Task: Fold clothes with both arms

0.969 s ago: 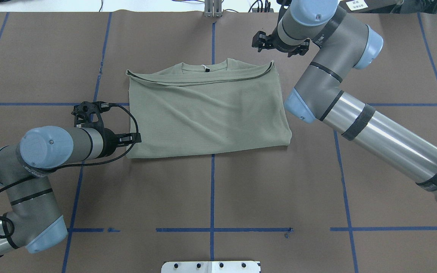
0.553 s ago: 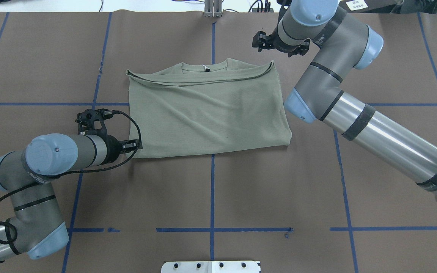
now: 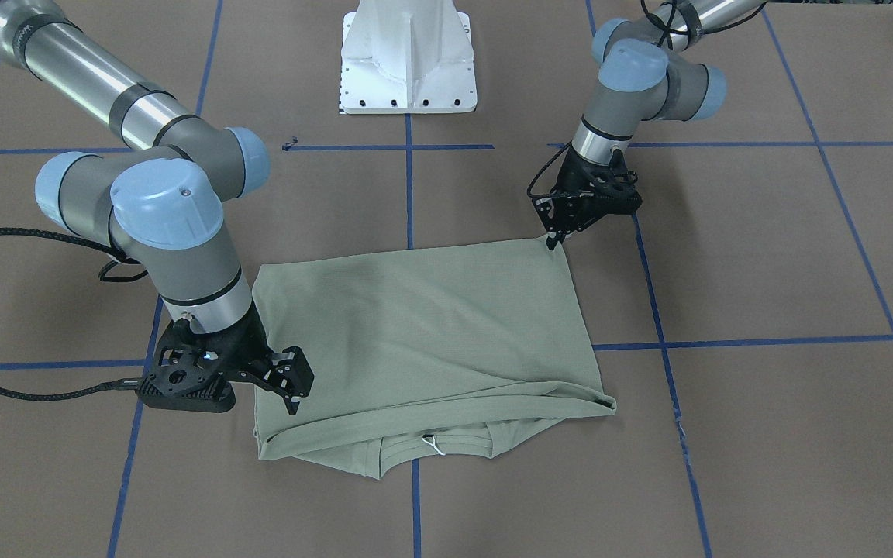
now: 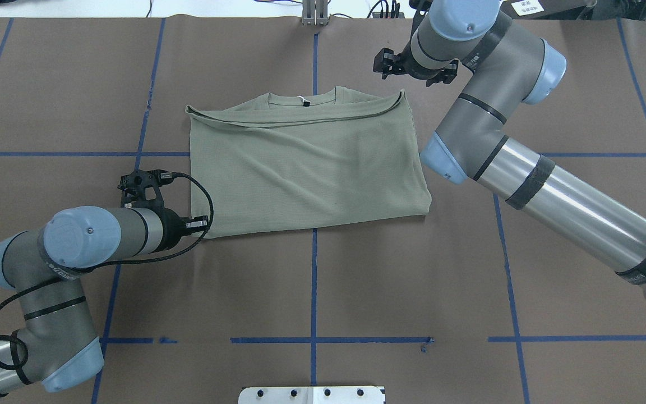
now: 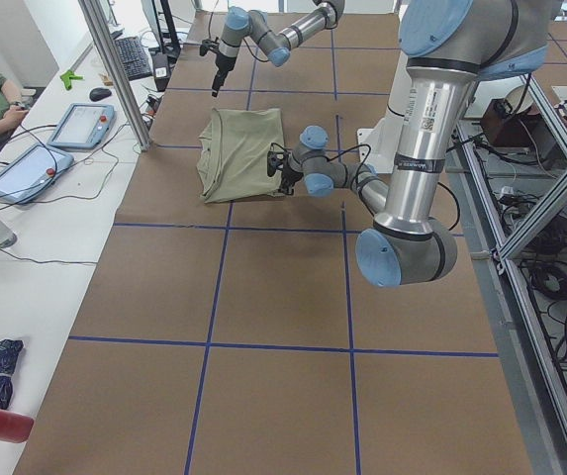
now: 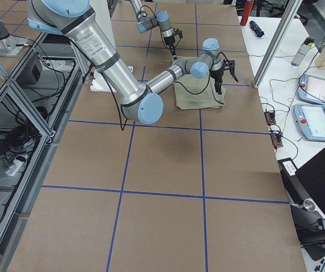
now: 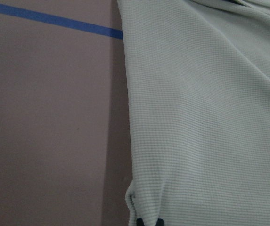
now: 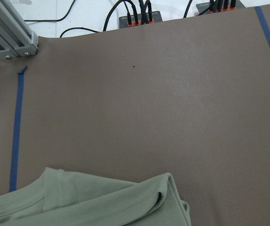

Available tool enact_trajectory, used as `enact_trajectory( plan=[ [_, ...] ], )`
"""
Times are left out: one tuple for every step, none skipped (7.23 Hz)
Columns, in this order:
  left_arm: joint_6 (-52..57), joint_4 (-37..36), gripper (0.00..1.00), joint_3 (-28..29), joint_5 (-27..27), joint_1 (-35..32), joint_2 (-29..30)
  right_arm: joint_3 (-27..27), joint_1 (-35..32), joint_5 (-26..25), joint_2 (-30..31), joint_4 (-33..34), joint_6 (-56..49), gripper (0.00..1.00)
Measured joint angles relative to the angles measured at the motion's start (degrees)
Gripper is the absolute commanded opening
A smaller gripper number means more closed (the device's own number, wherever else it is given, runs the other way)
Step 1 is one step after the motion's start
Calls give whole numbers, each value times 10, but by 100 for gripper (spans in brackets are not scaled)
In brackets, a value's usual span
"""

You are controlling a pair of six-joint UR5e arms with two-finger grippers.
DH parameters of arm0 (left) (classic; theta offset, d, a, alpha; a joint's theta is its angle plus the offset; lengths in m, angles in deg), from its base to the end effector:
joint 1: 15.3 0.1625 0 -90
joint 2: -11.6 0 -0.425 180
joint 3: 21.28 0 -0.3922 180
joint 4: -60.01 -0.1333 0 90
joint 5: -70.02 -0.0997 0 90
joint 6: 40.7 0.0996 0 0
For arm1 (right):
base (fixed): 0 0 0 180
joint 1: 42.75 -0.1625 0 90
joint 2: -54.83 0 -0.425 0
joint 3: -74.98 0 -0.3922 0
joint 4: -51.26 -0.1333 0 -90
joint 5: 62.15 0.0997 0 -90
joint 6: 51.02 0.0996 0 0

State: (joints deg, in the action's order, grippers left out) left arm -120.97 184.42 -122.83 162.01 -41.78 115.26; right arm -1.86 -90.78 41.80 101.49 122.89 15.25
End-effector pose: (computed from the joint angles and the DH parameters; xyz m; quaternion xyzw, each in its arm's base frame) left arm 0.4716 -0.3800 0.3728 0.1401 0.4771 -0.1178 0.8596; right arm -0.4331 -0.6450 0.2637 0.1495 -0.3955 0.1416 0.8951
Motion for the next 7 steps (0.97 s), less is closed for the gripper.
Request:
enact_trajectory(
  plan=[
    [22, 0, 0, -3, 0, -7, -3, 0, 1, 0, 0, 0, 0, 100],
    [67, -1, 0, -2, 0, -26, -6, 0, 1, -1, 0, 0, 0, 100],
    [125, -1, 0, 12, 0, -64, -7, 0, 1, -1, -1, 0, 0, 100],
    [183, 0, 0, 45, 0, -110, -1, 0, 1, -1, -1, 0, 0, 100],
    [235, 1, 0, 96, 1, -156, 24, -1, 2, 0, -2, 0, 0, 100],
    [276, 3, 0, 163, 1, -197, 71, -1, 2, 0, -3, -1, 1, 100],
    [299, 15, 0, 248, 1, -230, 132, -1, 3, 0, -3, -1, 2, 100]
  ],
)
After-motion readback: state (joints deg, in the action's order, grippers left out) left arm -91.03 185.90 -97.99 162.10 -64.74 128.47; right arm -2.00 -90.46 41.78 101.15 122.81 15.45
